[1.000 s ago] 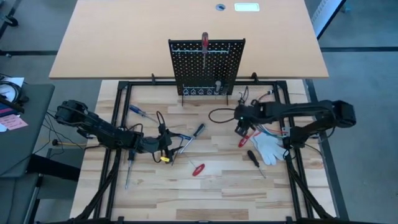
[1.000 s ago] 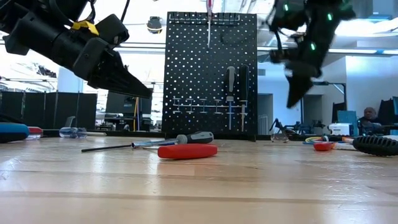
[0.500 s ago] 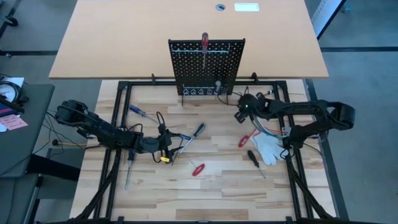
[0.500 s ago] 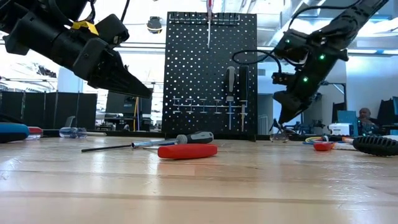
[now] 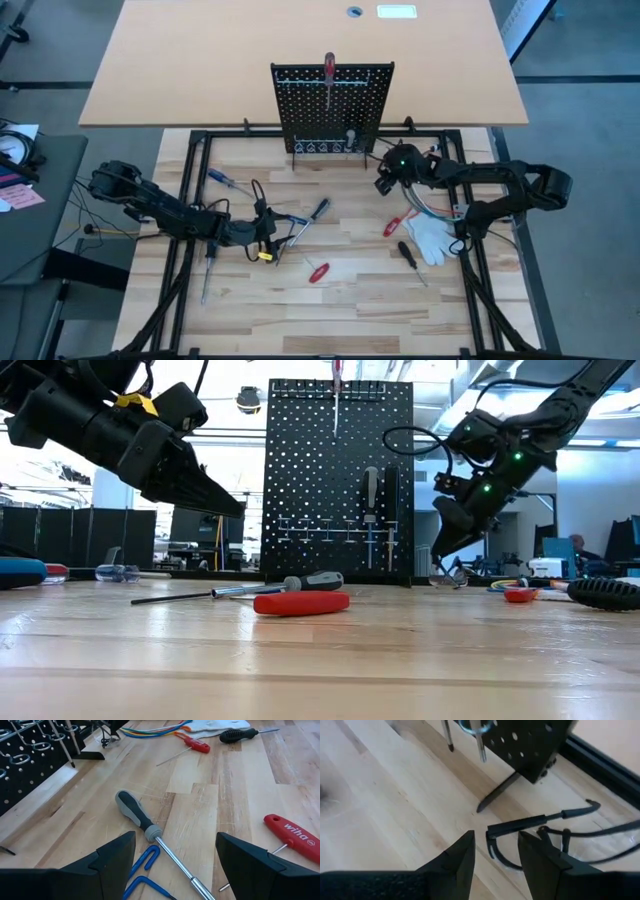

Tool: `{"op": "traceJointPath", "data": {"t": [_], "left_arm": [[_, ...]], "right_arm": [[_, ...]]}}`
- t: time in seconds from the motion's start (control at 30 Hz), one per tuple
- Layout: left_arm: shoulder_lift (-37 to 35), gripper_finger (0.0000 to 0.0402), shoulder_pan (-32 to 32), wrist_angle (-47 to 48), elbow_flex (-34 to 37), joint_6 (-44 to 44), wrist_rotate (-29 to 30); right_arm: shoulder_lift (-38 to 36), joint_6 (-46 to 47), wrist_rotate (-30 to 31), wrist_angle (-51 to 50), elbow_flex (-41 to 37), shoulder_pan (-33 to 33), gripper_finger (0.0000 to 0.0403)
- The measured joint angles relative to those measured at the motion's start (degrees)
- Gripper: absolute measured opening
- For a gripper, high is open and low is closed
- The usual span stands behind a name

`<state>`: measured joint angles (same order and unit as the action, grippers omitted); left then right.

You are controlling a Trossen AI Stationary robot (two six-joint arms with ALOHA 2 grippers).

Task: Hang tools onto peg board
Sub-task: Hang the clear safety goggles on the pegboard

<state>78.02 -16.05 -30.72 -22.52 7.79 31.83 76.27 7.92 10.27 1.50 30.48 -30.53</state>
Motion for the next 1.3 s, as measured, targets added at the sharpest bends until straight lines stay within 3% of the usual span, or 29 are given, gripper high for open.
{"op": "traceJointPath", "data": {"t": [0.27,0.5,0.67,0.83,1.07,1.3], "left_arm": [[0.0,0.0271,0.0,-0.02,0.0,0.07,0.0],[-0.02,0.0271,0.0,-0.04,0.0,0.15,0.0],[0.0,0.0271,0.0,-0.01,0.0,0.17,0.0],[0.0,0.0271,0.0,0.0,0.0,0.19,0.0],[0.0,0.0271,0.0,0.02,0.0,0.39,0.02],[0.0,0.0271,-0.07,-0.37,0.0,0.31,0.02]], "right_arm": [[1.01,1.83,-0.07,1.77,0.02,-0.8,0.0155],[9.5,2.63,-0.03,8.2,0.04,-1.07,0.0151],[13.85,2.68,0.17,12.41,0.07,-1.02,0.0102],[12.03,2.12,1.58,10.18,0.3,0.15,0.0025],[3.49,2.8,2.3,-2.14,0.11,10.45,0.0027],[0.73,2.66,1.18,-1.51,0.0,30.29,0.0021]]}}
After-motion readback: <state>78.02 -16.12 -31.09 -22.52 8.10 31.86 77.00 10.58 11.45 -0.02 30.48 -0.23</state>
